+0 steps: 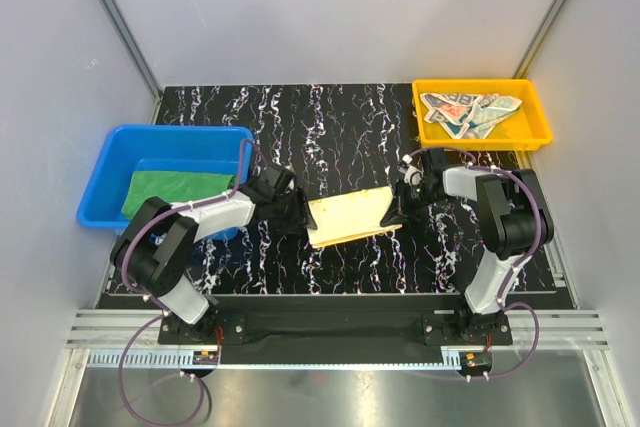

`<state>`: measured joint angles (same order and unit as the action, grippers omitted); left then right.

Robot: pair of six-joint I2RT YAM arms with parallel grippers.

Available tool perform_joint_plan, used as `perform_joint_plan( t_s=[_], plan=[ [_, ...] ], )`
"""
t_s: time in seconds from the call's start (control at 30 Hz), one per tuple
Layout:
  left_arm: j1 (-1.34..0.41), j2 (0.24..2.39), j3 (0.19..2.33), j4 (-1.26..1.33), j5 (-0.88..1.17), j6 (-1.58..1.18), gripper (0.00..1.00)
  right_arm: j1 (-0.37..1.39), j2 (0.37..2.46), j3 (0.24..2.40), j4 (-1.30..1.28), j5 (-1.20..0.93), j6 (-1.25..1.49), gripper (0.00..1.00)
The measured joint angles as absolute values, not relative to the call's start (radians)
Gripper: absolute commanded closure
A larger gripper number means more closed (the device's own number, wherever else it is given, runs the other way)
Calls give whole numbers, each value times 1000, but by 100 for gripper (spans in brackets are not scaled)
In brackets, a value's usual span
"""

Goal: Fold and stack the towels
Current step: Fold the towel, then neatly place the folded towel into the bin

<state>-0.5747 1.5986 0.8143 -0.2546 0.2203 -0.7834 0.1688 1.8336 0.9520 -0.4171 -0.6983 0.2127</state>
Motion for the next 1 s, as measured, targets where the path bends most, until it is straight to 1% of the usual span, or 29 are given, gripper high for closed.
perform_joint_plan(
  t_s=[0.13, 0.33, 0.5, 0.53, 0.7, 0.8, 0.83, 0.93, 0.97, 1.0],
  plan=[
    [-575, 1602, 814, -215, 224, -796, 45, 168, 1802, 892, -356, -707, 270, 100],
    [-575, 1608, 814, -207, 221, -814, 45, 169, 1768, 880, -339, -667, 297, 100],
    [-583, 1608, 811, -208, 192, -841, 50, 169, 1722, 880, -342, -635, 308, 100],
    [-587, 1610, 811, -208, 185, -847, 52, 169, 1706, 880, -343, -630, 310, 100],
    [-616, 1628, 819, -194, 157, -882, 57, 169, 1619, 880, -343, -629, 323, 100],
    [-638, 1642, 830, -188, 133, -901, 67, 169, 1571, 880, -344, -630, 329, 100],
    [-645, 1650, 836, -189, 125, -906, 74, 169, 1559, 880, -344, -630, 330, 100],
    [-652, 1666, 848, -193, 102, -918, 86, 169, 1526, 880, -347, -631, 330, 99],
    [-653, 1667, 849, -194, 99, -922, 94, 169, 1518, 880, -348, -632, 329, 99],
    [-653, 1668, 851, -195, 96, -924, 100, 169, 1512, 880, -350, -634, 329, 99]
  ],
)
